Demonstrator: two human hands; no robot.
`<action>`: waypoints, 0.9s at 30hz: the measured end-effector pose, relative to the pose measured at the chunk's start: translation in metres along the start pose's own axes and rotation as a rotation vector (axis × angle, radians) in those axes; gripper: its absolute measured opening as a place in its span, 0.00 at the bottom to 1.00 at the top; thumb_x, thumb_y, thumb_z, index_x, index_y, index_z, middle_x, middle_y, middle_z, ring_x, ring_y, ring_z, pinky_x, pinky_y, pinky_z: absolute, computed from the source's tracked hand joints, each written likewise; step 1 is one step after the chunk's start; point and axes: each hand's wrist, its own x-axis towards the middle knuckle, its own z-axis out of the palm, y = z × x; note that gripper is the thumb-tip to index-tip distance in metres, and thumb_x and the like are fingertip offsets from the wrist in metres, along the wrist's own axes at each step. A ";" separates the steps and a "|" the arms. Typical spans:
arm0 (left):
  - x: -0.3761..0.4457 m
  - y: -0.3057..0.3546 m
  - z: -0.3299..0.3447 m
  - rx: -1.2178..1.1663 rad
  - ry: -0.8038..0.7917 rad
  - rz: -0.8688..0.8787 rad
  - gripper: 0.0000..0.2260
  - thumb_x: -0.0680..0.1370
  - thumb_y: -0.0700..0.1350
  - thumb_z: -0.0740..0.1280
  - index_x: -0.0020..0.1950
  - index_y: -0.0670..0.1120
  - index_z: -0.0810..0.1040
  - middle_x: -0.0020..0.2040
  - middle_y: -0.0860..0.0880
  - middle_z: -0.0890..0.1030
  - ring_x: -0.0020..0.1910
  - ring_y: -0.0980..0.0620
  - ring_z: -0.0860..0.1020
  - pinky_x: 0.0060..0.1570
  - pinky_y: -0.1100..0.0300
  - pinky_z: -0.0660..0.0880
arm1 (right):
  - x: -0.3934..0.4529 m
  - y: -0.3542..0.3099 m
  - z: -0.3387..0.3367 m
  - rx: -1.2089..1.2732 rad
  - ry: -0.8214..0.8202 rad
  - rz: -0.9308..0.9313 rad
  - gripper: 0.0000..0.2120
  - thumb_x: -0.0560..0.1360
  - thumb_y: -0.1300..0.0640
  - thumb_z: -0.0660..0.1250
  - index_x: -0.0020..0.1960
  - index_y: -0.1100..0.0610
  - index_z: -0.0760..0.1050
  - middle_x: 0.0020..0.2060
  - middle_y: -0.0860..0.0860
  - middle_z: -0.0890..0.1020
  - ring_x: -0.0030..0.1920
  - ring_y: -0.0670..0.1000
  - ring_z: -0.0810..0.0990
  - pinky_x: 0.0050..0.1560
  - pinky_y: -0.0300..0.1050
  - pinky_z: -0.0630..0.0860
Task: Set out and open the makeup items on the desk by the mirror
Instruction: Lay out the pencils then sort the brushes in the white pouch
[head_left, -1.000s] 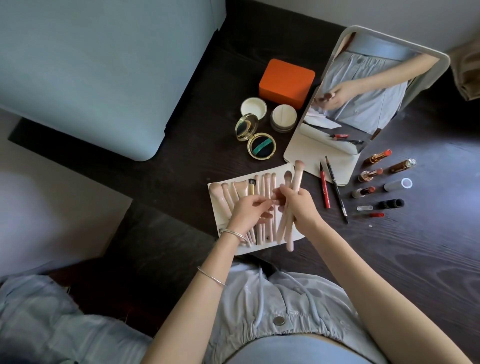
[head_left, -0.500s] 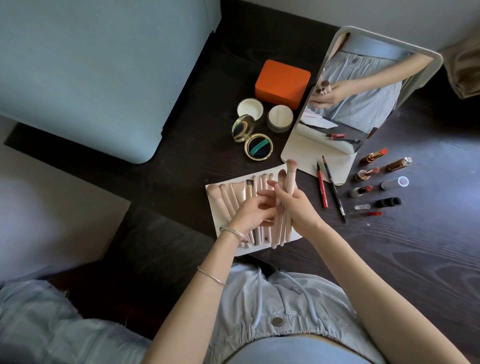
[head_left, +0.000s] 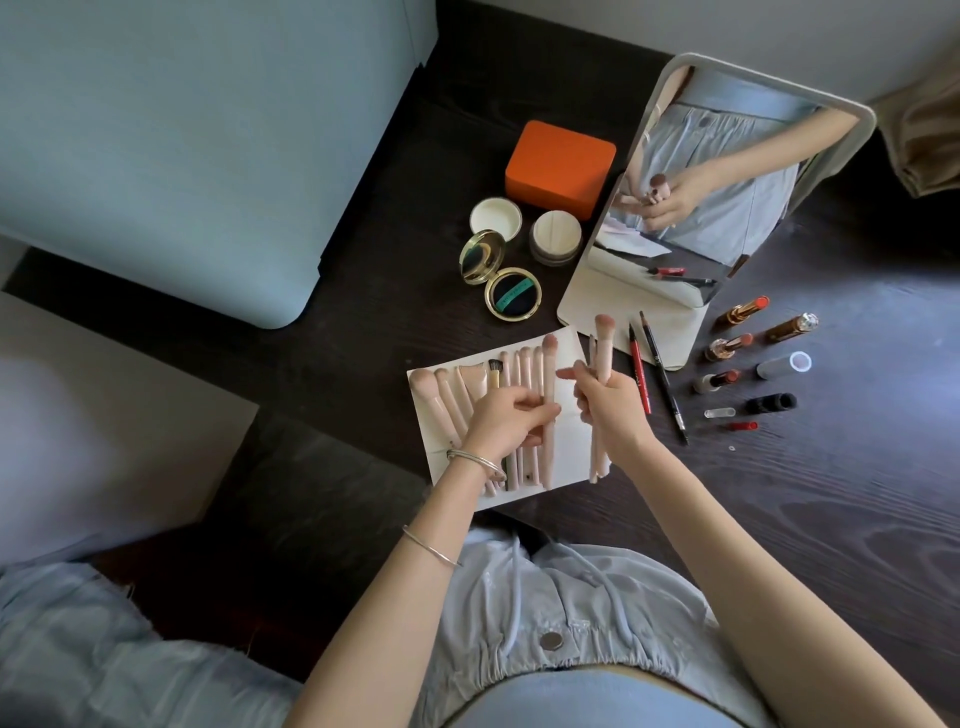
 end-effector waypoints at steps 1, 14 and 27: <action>-0.001 0.001 0.001 0.001 -0.002 -0.003 0.06 0.75 0.42 0.70 0.50 0.41 0.80 0.41 0.46 0.81 0.37 0.54 0.80 0.35 0.67 0.79 | 0.000 0.001 -0.001 -0.056 -0.037 0.011 0.10 0.78 0.56 0.63 0.41 0.58 0.78 0.29 0.50 0.71 0.30 0.46 0.68 0.30 0.38 0.66; 0.009 -0.010 0.003 0.041 0.014 -0.057 0.10 0.79 0.35 0.62 0.58 0.38 0.79 0.44 0.44 0.81 0.38 0.54 0.81 0.40 0.62 0.81 | 0.016 0.012 -0.002 -0.387 -0.041 0.014 0.14 0.69 0.50 0.74 0.35 0.59 0.76 0.27 0.49 0.72 0.29 0.46 0.68 0.32 0.40 0.66; 0.013 -0.014 0.000 0.071 -0.017 -0.094 0.13 0.78 0.34 0.59 0.60 0.39 0.78 0.44 0.44 0.81 0.39 0.53 0.80 0.44 0.61 0.80 | 0.023 0.026 0.009 -0.391 0.073 -0.051 0.10 0.67 0.56 0.76 0.43 0.55 0.76 0.41 0.50 0.81 0.42 0.49 0.80 0.45 0.45 0.77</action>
